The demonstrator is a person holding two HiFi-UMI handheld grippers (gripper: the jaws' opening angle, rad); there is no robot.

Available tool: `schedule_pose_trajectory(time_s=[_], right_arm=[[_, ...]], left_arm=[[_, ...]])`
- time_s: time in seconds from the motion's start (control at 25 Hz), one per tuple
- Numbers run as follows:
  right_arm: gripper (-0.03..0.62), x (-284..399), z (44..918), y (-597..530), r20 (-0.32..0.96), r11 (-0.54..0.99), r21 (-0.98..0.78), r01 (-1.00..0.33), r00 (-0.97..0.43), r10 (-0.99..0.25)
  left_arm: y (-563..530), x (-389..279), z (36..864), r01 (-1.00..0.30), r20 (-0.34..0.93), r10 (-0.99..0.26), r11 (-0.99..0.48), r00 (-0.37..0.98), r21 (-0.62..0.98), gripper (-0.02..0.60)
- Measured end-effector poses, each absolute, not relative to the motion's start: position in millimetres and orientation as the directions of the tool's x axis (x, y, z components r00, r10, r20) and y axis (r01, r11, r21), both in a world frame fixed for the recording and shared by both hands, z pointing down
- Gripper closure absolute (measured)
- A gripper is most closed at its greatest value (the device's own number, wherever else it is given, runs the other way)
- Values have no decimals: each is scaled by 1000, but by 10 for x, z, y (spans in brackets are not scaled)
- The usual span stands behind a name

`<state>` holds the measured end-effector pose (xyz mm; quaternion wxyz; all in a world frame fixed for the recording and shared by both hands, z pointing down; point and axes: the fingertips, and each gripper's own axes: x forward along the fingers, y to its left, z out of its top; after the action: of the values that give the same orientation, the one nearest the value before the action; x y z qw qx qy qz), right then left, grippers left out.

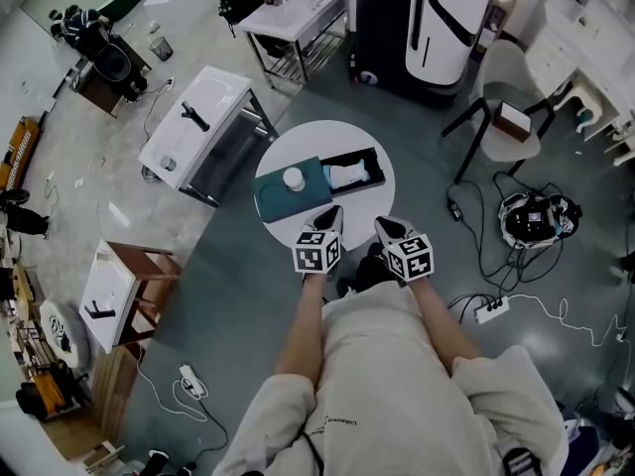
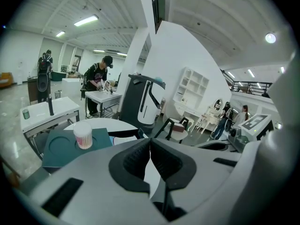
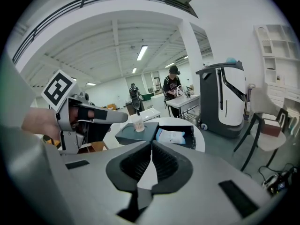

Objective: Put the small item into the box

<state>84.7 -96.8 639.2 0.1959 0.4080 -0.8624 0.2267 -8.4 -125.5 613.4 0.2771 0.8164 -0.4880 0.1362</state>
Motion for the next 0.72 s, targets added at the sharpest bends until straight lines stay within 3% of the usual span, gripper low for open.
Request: schedule_pose_trajectory(time_s=[0.72], right_arm=[[555, 834, 6500, -930, 585, 584, -157, -796, -552, -595]], left_arm=[[-1164, -163, 6215, -883, 518, -716, -349, 468, 315, 560]])
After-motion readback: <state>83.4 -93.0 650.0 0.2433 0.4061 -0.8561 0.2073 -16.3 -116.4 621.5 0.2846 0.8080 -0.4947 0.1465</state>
